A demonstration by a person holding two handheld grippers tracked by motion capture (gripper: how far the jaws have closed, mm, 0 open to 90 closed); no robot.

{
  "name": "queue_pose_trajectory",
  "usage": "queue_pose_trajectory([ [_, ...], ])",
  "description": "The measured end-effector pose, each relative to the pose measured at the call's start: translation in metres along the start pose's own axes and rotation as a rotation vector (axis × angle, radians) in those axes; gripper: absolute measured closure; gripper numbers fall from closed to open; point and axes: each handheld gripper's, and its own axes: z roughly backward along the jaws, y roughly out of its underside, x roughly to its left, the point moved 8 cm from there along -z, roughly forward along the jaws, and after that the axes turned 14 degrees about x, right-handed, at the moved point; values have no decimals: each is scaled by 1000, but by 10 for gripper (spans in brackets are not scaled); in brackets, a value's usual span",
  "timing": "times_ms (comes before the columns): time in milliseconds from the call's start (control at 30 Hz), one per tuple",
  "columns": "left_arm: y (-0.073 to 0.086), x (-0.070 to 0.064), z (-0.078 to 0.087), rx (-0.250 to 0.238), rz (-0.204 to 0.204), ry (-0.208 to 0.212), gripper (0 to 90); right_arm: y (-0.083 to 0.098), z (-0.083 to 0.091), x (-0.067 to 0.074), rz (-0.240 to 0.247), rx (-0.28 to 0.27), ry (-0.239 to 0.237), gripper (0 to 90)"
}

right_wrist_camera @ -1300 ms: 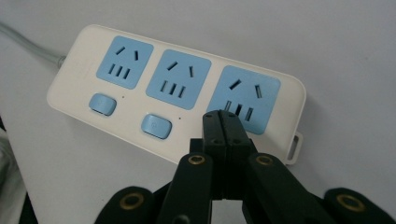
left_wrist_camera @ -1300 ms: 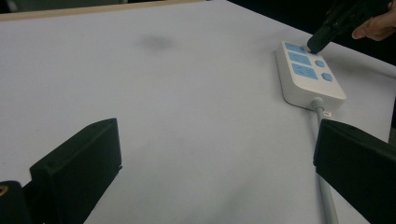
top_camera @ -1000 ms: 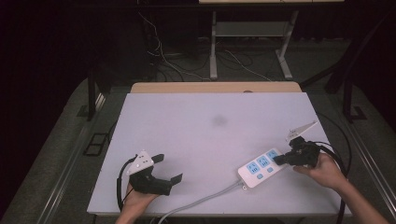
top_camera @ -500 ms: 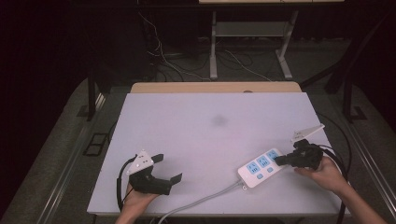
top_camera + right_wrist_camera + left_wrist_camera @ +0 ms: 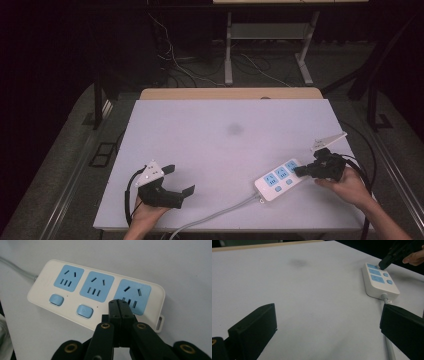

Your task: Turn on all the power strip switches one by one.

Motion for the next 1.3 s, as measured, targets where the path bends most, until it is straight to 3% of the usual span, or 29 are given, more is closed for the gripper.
queue_pose_trajectory([
  [267,0,0,0,-3,3,2,0,-2,9,7,20,-7,11,900],
  [600,0,-1,0,-3,2,5,0,-16,20,34,87,1,-4,900],
  [833,-1,-1,0,-4,2,5,0,-19,16,46,121,32,-8,900],
  [1300,0,-1,1,-3,1,3,0,-15,1,44,122,66,-10,900],
])
